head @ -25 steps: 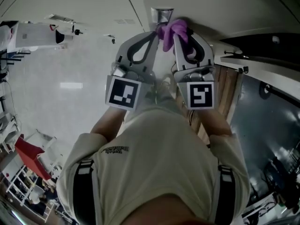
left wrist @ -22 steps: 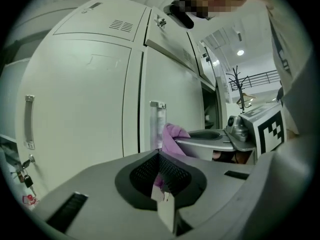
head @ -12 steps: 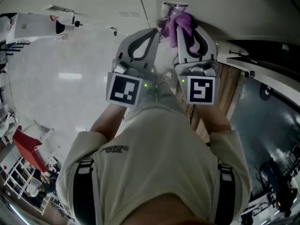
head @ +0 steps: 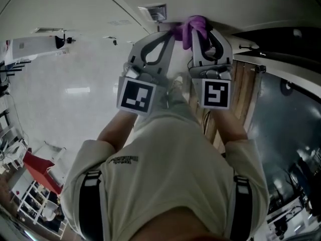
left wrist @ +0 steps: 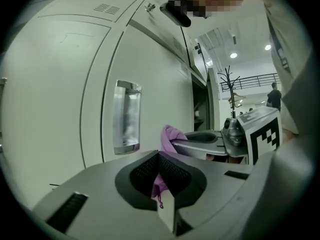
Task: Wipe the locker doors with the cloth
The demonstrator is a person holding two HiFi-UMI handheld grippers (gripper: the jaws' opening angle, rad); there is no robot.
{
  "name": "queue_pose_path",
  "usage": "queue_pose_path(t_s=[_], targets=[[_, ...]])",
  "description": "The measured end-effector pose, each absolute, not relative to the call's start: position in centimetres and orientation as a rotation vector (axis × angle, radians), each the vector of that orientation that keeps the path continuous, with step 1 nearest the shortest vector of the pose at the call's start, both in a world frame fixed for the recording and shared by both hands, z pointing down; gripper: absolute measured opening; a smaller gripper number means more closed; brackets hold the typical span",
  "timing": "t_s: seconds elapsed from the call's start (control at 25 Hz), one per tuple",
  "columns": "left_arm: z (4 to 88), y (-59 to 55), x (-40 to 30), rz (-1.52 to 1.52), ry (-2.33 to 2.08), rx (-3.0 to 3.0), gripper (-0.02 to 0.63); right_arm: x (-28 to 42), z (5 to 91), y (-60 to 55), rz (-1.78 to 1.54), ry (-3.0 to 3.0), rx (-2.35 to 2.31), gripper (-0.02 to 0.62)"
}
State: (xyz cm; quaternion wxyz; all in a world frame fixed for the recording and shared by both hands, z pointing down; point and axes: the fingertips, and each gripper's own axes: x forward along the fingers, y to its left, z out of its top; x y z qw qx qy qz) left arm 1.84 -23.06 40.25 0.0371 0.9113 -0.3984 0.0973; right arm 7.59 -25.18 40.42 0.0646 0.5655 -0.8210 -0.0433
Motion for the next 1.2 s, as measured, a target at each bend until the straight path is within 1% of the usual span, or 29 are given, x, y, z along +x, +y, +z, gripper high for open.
queue_pose_path(t_s=[0.32,0.64,0.92,1.2], targets=[[41.3,-22.9,6.0,0.322,-1.109,2.831,0.002,12.7,41.4,-25.2,-0.114,-2.375,1.817,0.059],[42.0,-22.6,9.3,0.345,-1.023,2.864,0.002,17.4,42.6,-25.1,-0.028,-2.280,1.942,0.058],[41.5,-22.5,9.8,0.337,-1.031,2.875,0.002,17.8,42.5,-25.0,0.002,-2.289,1.955,0.057],[41.5,-22.4,8.8,0.336,-1.068,2.860,0.002,17.3,42.1,-24.7,0.019,-2.325,1.951,0.057]])
